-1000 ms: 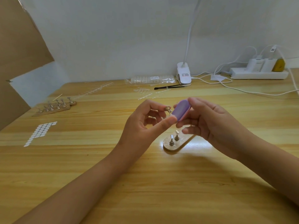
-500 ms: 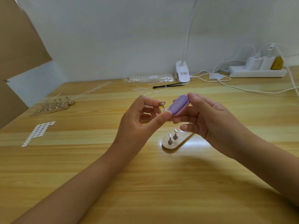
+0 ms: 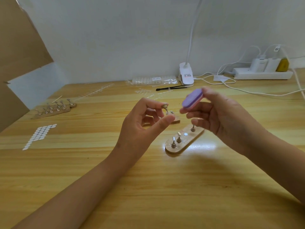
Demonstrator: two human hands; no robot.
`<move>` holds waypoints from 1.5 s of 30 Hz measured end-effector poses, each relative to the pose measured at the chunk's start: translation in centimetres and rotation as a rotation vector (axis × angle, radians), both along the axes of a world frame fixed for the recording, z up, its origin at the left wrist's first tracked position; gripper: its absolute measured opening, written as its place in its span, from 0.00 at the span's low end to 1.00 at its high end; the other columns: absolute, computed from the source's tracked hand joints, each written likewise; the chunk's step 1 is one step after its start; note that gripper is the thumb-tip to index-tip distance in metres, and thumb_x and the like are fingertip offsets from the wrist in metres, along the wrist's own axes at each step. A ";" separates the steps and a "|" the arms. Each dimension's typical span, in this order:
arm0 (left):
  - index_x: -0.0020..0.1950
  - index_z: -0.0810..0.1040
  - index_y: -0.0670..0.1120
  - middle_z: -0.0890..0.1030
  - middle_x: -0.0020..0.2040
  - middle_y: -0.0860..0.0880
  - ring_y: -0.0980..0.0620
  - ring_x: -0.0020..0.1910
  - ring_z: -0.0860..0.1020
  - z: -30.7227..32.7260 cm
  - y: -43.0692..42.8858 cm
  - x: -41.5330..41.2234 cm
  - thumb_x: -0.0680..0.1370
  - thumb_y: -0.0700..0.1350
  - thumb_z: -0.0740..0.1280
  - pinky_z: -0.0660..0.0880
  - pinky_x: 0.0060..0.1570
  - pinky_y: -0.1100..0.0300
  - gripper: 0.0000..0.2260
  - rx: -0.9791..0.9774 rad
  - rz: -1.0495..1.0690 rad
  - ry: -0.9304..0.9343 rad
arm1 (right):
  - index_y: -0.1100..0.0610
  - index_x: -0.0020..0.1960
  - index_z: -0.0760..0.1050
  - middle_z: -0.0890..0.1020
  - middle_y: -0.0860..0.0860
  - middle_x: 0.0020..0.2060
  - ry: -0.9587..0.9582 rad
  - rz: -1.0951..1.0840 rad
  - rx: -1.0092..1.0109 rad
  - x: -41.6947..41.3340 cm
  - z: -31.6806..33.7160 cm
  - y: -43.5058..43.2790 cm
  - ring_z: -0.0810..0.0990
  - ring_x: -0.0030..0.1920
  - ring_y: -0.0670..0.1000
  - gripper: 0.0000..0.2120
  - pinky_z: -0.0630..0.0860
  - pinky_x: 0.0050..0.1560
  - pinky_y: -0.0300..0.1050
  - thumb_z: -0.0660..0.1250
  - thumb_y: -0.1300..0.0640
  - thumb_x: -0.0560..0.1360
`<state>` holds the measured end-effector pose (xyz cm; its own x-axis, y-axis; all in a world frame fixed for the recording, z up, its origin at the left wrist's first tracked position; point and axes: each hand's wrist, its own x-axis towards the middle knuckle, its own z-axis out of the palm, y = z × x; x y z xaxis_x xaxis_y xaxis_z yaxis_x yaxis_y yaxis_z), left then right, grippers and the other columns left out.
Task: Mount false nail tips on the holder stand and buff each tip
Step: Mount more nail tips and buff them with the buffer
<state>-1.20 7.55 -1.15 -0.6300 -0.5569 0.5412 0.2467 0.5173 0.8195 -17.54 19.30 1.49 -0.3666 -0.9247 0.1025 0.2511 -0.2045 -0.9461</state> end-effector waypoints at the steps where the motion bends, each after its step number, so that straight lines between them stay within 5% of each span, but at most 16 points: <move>1: 0.49 0.79 0.61 0.81 0.43 0.56 0.55 0.45 0.79 0.0 0.1 0.0 0.71 0.55 0.73 0.77 0.48 0.62 0.08 -0.002 -0.003 0.001 | 0.58 0.55 0.80 0.85 0.60 0.46 0.038 0.050 0.052 0.1 -0.2 0.0 0.83 0.42 0.50 0.18 0.80 0.38 0.38 0.61 0.46 0.77; 4: 0.49 0.79 0.60 0.81 0.44 0.56 0.54 0.45 0.80 -0.2 0.2 0.0 0.72 0.55 0.72 0.77 0.47 0.62 0.08 -0.024 -0.013 -0.005 | 0.52 0.52 0.83 0.85 0.57 0.44 0.088 0.182 0.109 0.6 -0.6 0.2 0.84 0.44 0.50 0.14 0.80 0.41 0.38 0.63 0.46 0.77; 45: 0.51 0.79 0.60 0.81 0.44 0.55 0.52 0.45 0.80 -0.3 0.2 -0.2 0.72 0.53 0.73 0.77 0.48 0.61 0.09 -0.043 -0.002 0.022 | 0.56 0.52 0.83 0.84 0.56 0.43 -0.042 0.233 0.106 1.3 -0.8 0.1 0.84 0.43 0.49 0.13 0.81 0.43 0.37 0.67 0.48 0.75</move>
<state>-1.38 7.74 -1.42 -0.6190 -0.5317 0.5781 0.2651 0.5514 0.7910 -16.28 19.41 0.66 -0.1446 -0.9894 -0.0107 0.3191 -0.0364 -0.9470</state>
